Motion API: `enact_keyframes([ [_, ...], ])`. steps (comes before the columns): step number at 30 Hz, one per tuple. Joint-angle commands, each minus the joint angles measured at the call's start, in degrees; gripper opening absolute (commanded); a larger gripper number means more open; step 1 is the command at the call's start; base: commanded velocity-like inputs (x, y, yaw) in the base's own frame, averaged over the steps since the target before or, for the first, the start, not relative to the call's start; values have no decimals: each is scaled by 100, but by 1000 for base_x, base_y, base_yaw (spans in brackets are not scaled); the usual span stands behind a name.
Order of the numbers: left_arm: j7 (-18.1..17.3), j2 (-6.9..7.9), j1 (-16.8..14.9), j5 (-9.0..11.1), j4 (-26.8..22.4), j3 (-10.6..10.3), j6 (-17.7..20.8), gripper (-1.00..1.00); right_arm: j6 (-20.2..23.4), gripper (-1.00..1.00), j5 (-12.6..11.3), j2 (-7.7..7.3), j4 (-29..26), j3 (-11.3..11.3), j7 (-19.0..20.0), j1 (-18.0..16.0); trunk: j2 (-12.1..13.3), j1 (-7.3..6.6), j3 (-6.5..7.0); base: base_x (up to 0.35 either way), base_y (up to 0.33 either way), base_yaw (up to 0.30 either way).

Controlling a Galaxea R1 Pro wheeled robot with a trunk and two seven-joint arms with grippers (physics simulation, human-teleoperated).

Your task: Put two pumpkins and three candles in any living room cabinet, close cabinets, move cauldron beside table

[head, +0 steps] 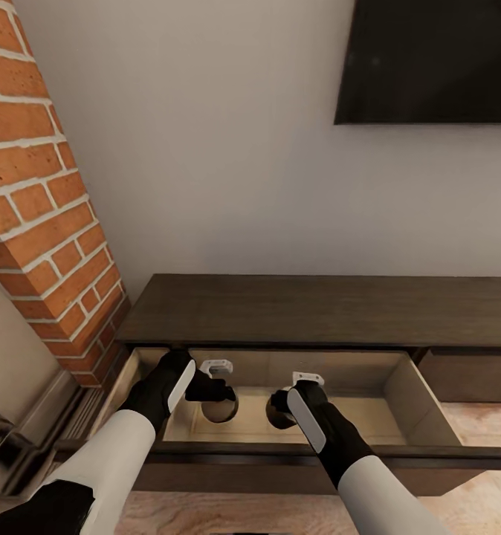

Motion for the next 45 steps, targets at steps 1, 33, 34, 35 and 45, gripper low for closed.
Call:
enact_keyframes([
  [1,27,3,-2,50,-6,-15,23,-100,8,-100,-54,1,-6,19,-60,-4,-2,-1,-5,0,0,0],
  [33,272,3,-2,59,-19,-15,-23,-100,5,-100,-42,23,-6,30,-120,-6,-20,32,-293,0,0,0],
  [34,272,3,-2,59,-19,-15,-22,-100,5,-100,-38,23,-6,30,-135,-8,-20,32,-293,0,0,0],
  [35,273,3,-2,59,-20,-15,-22,-100,5,-100,-38,23,-6,30,-154,-9,-20,32,-293,0,0,0],
  [45,273,3,-2,59,-24,-15,-22,-100,-3,-100,-61,53,-6,24,-629,-13,-26,45,-404,0,0,0],
])
